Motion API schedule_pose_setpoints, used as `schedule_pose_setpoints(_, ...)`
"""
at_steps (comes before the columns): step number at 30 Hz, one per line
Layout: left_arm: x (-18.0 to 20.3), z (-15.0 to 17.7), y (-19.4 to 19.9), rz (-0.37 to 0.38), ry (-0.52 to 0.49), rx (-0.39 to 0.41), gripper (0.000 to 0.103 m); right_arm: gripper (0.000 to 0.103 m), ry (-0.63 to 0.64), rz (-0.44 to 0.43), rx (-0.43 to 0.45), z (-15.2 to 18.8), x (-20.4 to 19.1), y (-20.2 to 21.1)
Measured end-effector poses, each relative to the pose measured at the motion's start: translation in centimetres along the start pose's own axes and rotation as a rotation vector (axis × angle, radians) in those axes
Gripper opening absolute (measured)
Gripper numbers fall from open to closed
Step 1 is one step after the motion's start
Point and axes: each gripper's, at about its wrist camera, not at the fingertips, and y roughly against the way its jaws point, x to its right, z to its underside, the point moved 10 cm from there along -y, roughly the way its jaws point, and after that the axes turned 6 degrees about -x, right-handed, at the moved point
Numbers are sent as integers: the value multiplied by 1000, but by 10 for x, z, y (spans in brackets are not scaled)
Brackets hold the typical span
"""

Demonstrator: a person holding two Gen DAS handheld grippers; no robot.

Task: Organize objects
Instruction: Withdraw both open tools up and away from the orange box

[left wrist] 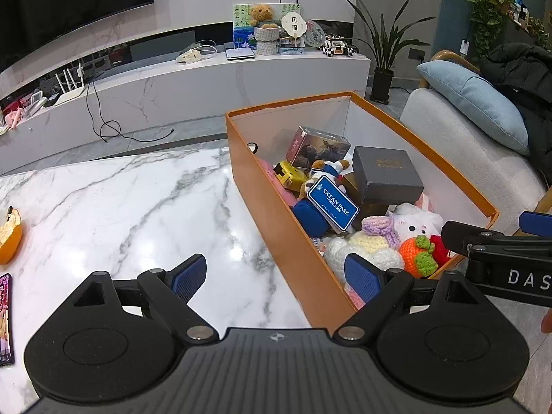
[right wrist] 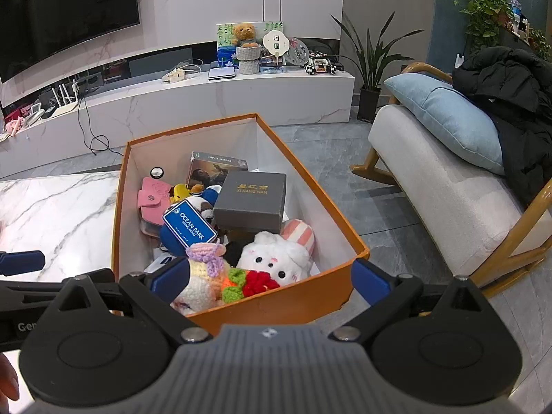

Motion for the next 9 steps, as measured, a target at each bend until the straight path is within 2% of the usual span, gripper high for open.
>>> schedule_pose_setpoints(6,0,0,0,0,-2,0,103,100,4,6,0,-1,1,0)
schedule_pose_setpoints(9,-1,-2,4,10,14,40,103,100,-2,2,2,-1,2,1)
